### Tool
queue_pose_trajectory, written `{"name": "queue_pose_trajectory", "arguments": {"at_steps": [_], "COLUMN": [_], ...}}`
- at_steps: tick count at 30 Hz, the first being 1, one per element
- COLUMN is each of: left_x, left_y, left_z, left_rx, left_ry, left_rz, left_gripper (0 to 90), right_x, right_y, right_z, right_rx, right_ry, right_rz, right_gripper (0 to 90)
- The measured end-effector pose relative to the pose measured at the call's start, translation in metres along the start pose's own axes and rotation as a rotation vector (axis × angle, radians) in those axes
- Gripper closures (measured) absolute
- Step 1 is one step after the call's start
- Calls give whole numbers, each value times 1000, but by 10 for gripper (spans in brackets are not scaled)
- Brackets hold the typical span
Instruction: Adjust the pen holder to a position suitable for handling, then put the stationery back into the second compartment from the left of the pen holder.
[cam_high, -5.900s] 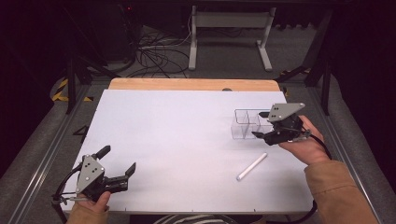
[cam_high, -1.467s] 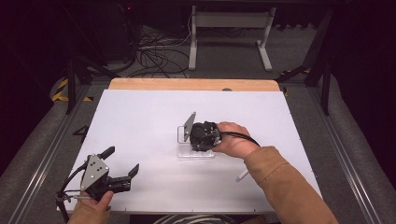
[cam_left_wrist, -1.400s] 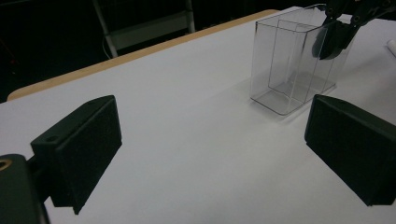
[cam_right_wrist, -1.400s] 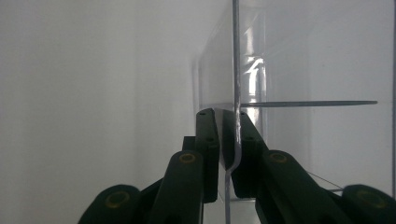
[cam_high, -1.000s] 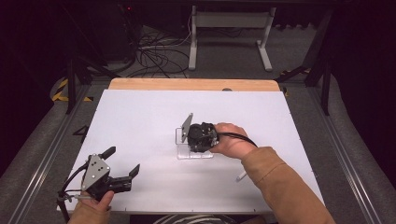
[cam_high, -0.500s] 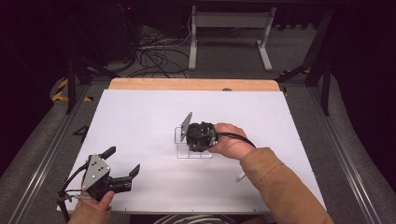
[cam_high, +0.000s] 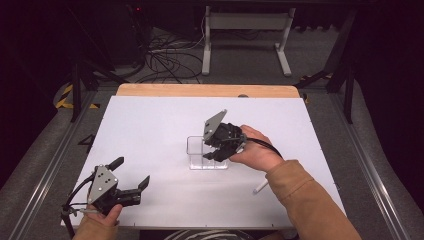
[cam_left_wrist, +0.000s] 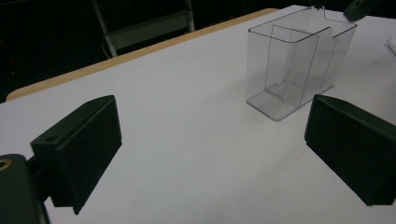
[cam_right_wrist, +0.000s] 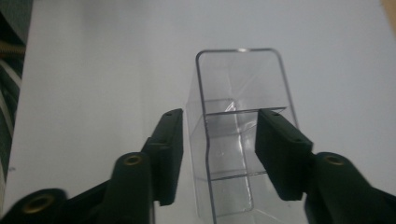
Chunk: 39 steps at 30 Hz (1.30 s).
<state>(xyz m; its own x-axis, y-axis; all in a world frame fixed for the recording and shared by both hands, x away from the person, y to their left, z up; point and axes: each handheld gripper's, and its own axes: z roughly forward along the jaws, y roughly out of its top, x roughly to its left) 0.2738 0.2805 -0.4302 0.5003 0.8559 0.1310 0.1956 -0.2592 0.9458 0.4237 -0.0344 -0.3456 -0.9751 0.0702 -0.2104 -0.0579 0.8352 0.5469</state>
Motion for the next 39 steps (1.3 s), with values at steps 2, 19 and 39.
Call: {"name": "queue_pose_trajectory", "arguments": {"at_steps": [2,19,39], "left_x": [0,0,-1], "left_y": [0,1,1], "left_z": [0,-1,1], "left_rx": [0,-7,-4], "left_ry": [0,3,1], "left_rz": [1,-1,4], "left_gripper": [46,46,46], "right_x": [-1,3,5], "right_y": [-2,-12,-55], "right_z": [-10,-50,-89], "right_rx": [-51,-263,-478], "right_ry": [-18,-110,-171], "right_rz": [13,83,224], "right_gripper": [461,245,51]}}
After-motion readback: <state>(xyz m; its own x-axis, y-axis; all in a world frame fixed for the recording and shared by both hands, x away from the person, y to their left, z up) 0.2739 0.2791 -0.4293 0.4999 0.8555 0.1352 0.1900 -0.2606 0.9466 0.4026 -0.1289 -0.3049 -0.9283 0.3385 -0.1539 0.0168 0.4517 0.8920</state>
